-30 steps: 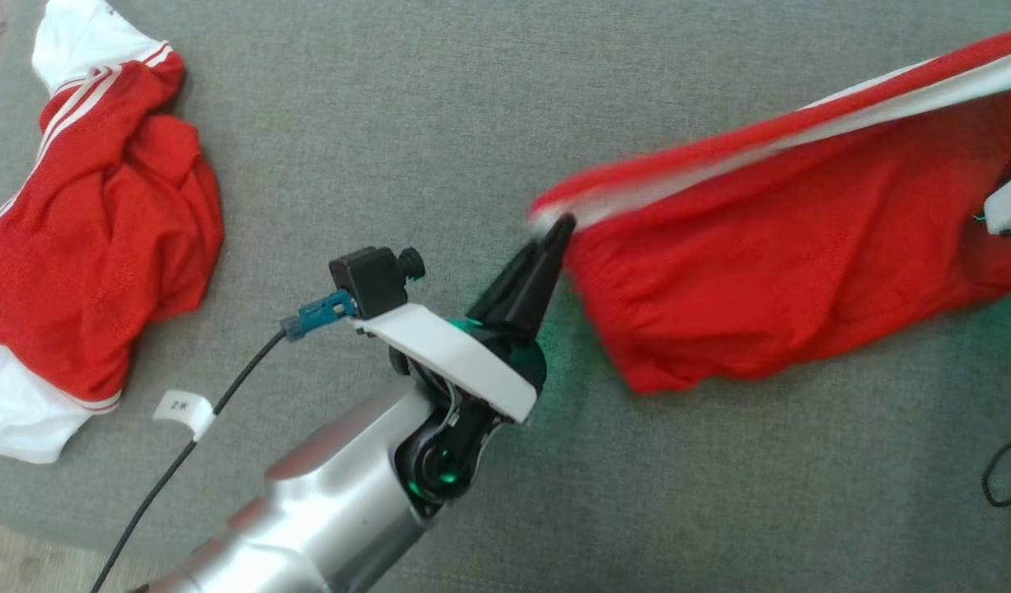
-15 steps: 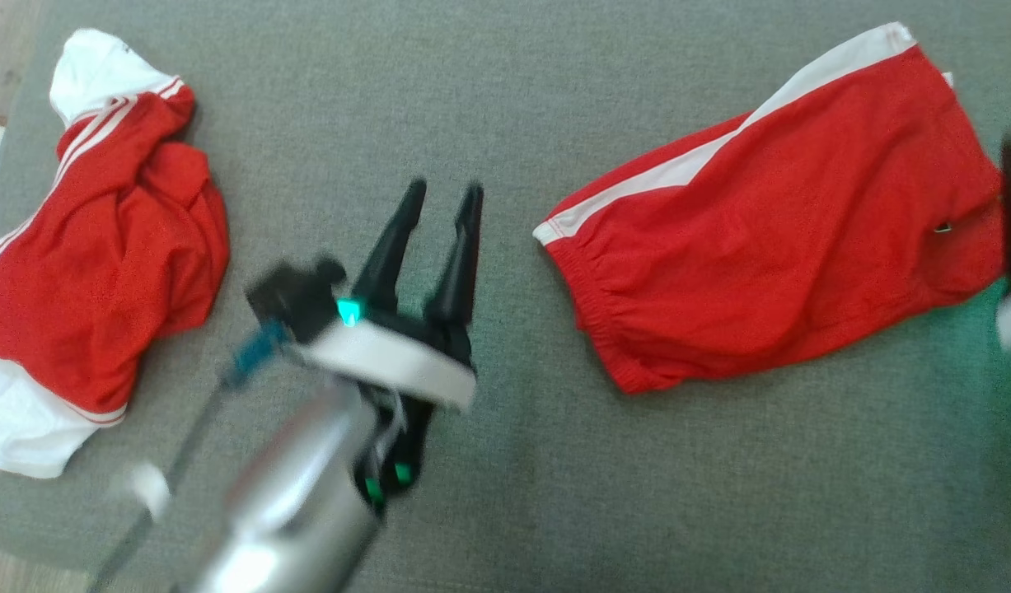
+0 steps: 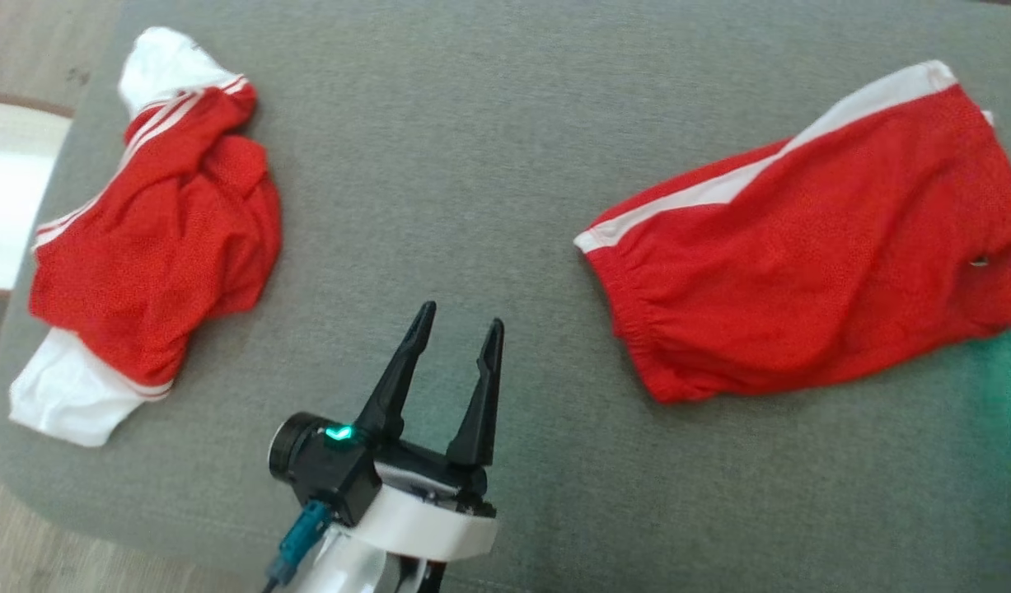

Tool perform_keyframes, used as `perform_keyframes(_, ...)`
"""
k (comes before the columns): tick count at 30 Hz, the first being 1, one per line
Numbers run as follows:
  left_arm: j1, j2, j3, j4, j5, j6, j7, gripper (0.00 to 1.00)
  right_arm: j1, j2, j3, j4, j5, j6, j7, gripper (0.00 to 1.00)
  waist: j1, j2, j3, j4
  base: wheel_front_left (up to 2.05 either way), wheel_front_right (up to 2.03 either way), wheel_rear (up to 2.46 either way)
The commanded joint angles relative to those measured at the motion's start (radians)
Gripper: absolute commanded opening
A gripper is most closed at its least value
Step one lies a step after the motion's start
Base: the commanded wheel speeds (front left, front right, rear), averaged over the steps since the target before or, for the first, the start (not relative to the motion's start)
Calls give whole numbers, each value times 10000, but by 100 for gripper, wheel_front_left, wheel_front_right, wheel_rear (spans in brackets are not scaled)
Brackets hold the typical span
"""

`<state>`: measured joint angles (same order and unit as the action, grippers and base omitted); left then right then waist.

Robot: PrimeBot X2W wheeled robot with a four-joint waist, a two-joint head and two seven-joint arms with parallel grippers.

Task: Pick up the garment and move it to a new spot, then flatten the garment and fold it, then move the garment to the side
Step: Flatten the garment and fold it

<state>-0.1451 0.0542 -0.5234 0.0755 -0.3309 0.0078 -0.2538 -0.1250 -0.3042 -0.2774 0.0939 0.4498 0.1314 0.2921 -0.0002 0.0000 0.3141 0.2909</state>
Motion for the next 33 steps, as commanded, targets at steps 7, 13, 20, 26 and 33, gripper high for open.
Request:
perform_keyframes(7,68,-36,116,-629,82,11,-79,100,-1699,-821,267,1666,-501,-7,499,100,2,0,-55,670,0,0,0)
perform_keyframes(13,73,-38,54,-668,18,98,-79,100,-2415,-986,455,3014,-1063,-7,453,100,2,0,-41,815,0,0,0)
perform_keyframes(20,-47,-38,-38,-712,-55,163,-79,100,-2963,-1018,548,4287,-1420,-7,720,92,2,0,-44,771,0,0,0)
perform_keyframes(26,-97,-39,-9,-704,-134,179,-80,100,-3330,-914,684,4927,-766,-7,681,0,2,0,-120,678,0,0,0)
perform_keyframes(33,158,-39,221,-579,-130,-5,-80,100,-3119,-1123,309,5406,-805,-7,-307,0,2,0,-524,209,0,0,0)
